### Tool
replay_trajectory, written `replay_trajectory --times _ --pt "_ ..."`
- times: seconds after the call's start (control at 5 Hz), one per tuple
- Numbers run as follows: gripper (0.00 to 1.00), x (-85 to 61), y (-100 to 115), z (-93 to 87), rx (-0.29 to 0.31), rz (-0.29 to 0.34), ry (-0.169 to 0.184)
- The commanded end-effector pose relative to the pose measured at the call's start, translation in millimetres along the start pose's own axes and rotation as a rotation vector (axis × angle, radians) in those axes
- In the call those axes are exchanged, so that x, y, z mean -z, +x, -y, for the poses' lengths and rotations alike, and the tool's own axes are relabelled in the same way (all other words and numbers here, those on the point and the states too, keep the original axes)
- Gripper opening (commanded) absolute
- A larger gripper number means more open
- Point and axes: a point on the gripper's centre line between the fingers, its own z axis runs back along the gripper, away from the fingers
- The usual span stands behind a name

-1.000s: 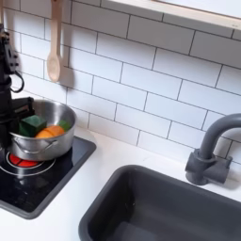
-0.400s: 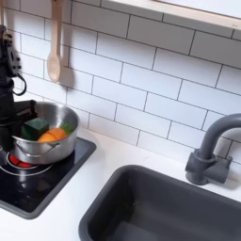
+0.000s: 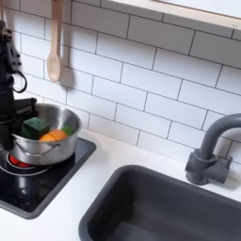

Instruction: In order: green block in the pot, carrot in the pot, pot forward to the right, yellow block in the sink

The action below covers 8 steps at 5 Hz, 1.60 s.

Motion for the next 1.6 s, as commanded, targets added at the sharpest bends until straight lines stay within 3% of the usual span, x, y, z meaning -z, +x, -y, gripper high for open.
replay_trajectory --times 0.0,0.2,0.4,1.4 --pt "0.00 -10.2 3 -13.6 -0.018 0.021 -0.018" --pt "0.00 -12.6 1 -20.1 -0.010 0.032 -0.018" --pt "0.00 -0.8 -5 -20.9 0.005 0.007 0.001" --pt "0.00 -0.6 -9 -43.4 -0.007 0.021 0.001"
